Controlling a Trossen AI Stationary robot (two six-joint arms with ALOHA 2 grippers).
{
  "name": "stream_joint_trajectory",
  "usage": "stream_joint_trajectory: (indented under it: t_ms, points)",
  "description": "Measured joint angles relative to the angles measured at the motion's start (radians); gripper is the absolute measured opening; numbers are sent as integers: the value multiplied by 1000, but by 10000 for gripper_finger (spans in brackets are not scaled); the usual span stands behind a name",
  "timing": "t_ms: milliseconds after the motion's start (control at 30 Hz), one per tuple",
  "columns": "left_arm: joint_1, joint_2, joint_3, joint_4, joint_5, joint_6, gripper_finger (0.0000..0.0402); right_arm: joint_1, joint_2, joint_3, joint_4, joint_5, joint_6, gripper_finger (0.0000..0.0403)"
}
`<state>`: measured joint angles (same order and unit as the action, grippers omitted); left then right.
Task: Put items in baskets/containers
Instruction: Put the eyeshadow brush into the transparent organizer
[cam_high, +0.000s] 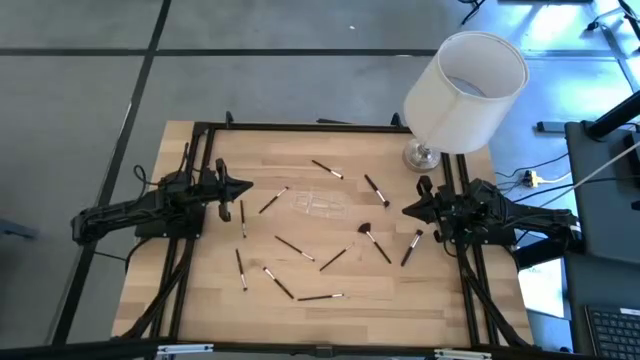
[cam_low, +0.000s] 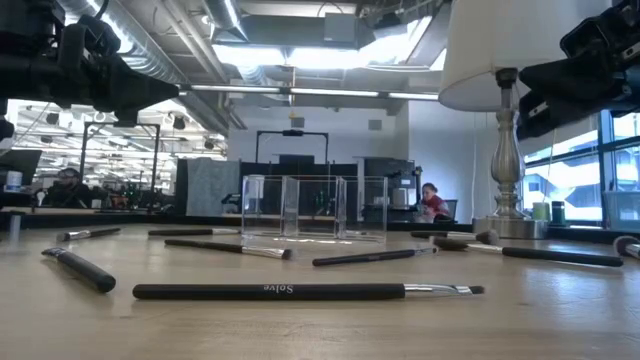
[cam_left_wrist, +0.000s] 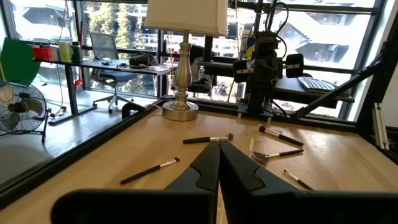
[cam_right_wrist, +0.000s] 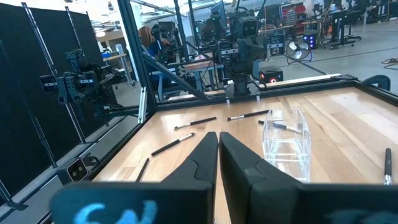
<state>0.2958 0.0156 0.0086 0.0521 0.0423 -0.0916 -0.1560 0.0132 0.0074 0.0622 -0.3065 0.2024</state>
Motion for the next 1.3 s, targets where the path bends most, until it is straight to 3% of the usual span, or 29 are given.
stream_joint_trajectory:
  t_ms: [133, 300, 367, 467, 667, 800, 933, 1100, 1200, 1300]
  points:
    - [0, 0, 0, 0, 0, 0, 4, 0, 0, 0, 13, 0, 45, 19]
    - [0, 0, 0, 0, 0, 0, 4, 0, 0, 0, 57, 2, 399, 19]
    - [0, 0, 0, 0, 0, 0, 4, 0, 0, 0, 71, 26, 448, 19]
    - [0, 0, 0, 0, 0, 0, 4, 0, 0, 0, 70, 71, 412, 19]
    - [0, 0, 0, 0, 0, 0, 4, 0, 0, 0, 51, 272, 150, 19]
    - [0, 0, 0, 0, 0, 0, 4, 0, 0, 0, 5, 351, 53, 19]
    - [0, 0, 0, 0, 0, 0, 4, 0, 0, 0, 21, 397, 50, 19]
    - [0, 0, 0, 0, 0, 0, 4, 0, 5, 0, 43, 569, 117, 19]
    - [0, 0, 0, 0, 0, 0, 4, 0, 31, 0, -6, 546, 200, 19]
    - [0, 0, 0, 0, 0, 0, 4, 0, 90, 0, -18, 424, 284, 19]
